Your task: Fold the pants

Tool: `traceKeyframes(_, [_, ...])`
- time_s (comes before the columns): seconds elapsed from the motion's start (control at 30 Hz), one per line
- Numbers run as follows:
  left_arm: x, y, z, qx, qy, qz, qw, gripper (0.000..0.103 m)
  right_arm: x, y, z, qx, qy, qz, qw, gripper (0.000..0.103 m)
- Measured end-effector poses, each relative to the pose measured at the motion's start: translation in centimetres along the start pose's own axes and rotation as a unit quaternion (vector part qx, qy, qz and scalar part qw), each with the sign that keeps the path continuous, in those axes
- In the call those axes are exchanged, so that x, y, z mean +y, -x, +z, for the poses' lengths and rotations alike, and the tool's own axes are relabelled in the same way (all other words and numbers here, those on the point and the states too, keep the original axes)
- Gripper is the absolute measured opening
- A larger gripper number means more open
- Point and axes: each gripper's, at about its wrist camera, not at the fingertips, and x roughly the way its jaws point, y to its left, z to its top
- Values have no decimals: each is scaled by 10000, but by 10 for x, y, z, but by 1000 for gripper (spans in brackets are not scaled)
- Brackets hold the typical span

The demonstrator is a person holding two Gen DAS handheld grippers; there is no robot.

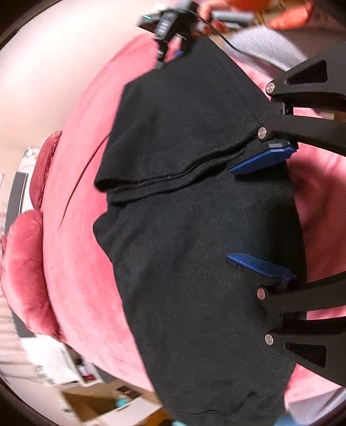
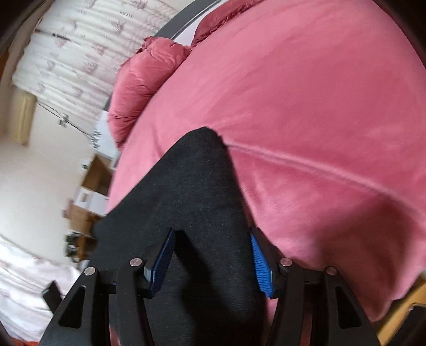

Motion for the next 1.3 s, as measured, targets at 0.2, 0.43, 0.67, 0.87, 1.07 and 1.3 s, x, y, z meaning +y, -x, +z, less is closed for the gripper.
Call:
traceKeyframes(0.2, [48, 20, 3, -228, 499, 375, 9978, 68, 6, -10, 9, 158, -25, -133, 9998, 57])
traceKeyframes(0.43, [126, 45, -5, -504, 1404, 818, 9854, 68, 48, 0, 18, 304, -165, -616, 9975, 22])
traceKeyframes(0.67, [173, 72, -26, -1002, 2089, 642, 9707, 68, 116, 24, 24, 246, -282, -117, 9992, 16])
traceKeyframes(0.87, [188, 79, -29, -1169, 2211, 156, 9681, 68, 200, 30, 22, 279, -325, 153, 9990, 16])
traceKeyframes(1.07, [208, 107, -41, -1675, 2479, 109, 9541, 72, 287, 17, 9, 355, -182, 399, 9984, 16])
traceKeyframes(1.3, [270, 113, -63, -1838, 3510, 321, 9176, 74, 385, -33, -18, 551, 245, 842, 9946, 16])
